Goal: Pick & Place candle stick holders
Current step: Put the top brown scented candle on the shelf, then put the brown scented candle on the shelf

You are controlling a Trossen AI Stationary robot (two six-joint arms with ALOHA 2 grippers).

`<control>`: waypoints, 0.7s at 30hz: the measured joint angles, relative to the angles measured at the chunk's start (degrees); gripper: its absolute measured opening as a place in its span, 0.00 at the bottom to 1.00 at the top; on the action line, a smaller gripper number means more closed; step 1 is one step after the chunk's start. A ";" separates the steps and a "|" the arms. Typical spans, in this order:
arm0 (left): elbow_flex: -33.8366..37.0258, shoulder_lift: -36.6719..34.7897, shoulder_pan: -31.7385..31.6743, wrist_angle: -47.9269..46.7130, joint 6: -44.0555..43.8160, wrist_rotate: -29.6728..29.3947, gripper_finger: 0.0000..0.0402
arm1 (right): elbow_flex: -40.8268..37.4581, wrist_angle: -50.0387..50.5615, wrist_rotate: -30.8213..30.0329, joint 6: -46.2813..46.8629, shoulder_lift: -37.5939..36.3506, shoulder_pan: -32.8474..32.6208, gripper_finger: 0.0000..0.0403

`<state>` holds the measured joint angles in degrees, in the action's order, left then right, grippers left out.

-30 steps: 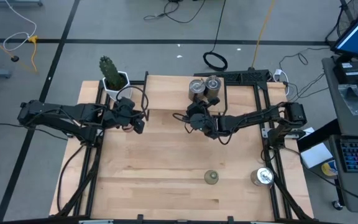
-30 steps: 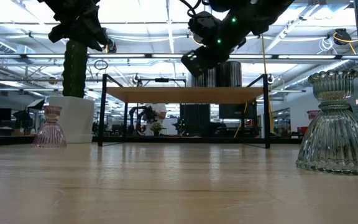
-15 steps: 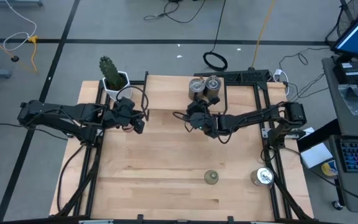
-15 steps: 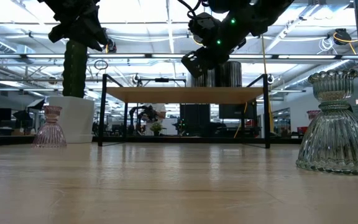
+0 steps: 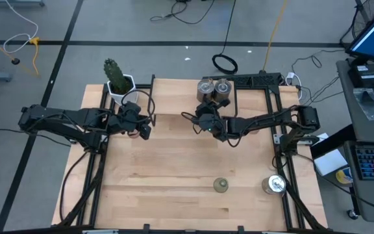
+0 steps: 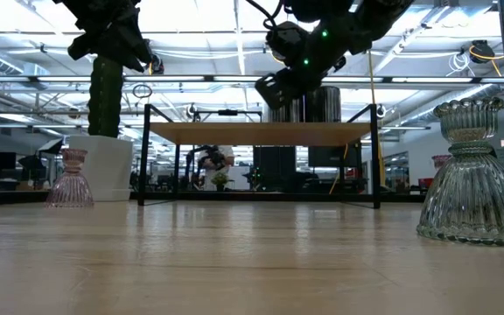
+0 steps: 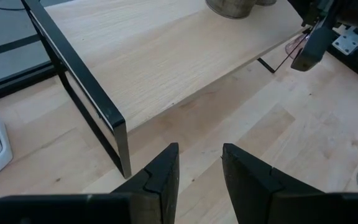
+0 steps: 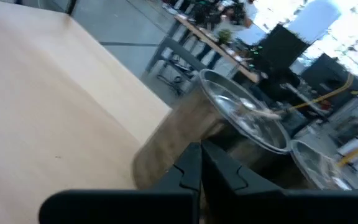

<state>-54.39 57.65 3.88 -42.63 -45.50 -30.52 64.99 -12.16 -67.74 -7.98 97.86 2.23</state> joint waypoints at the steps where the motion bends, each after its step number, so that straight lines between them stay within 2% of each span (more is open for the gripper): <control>1: 0.00 0.00 0.00 0.01 0.00 0.00 0.30 | 0.00 0.00 0.75 0.03 0.00 0.01 0.00; 7: 0.00 0.00 0.00 0.02 0.00 0.00 0.30 | 0.00 -0.85 0.83 -1.31 0.00 -1.52 0.00; 15: 0.00 0.00 0.01 0.04 -0.70 -0.02 0.30 | -0.02 -11.30 -14.32 -24.73 -5.45 -11.96 0.00; 19: 0.02 0.00 0.02 0.46 -0.77 -0.69 0.30 | -0.02 -13.47 -22.16 -29.85 -10.51 -19.31 0.00; 21: 0.02 0.00 0.01 1.23 -1.17 -1.01 0.30 | -0.02 -13.77 -22.27 -30.95 -13.57 -23.38 0.00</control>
<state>-54.37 57.65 3.89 -41.40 -46.67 -31.53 64.97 -25.93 -90.00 -38.93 84.29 -21.15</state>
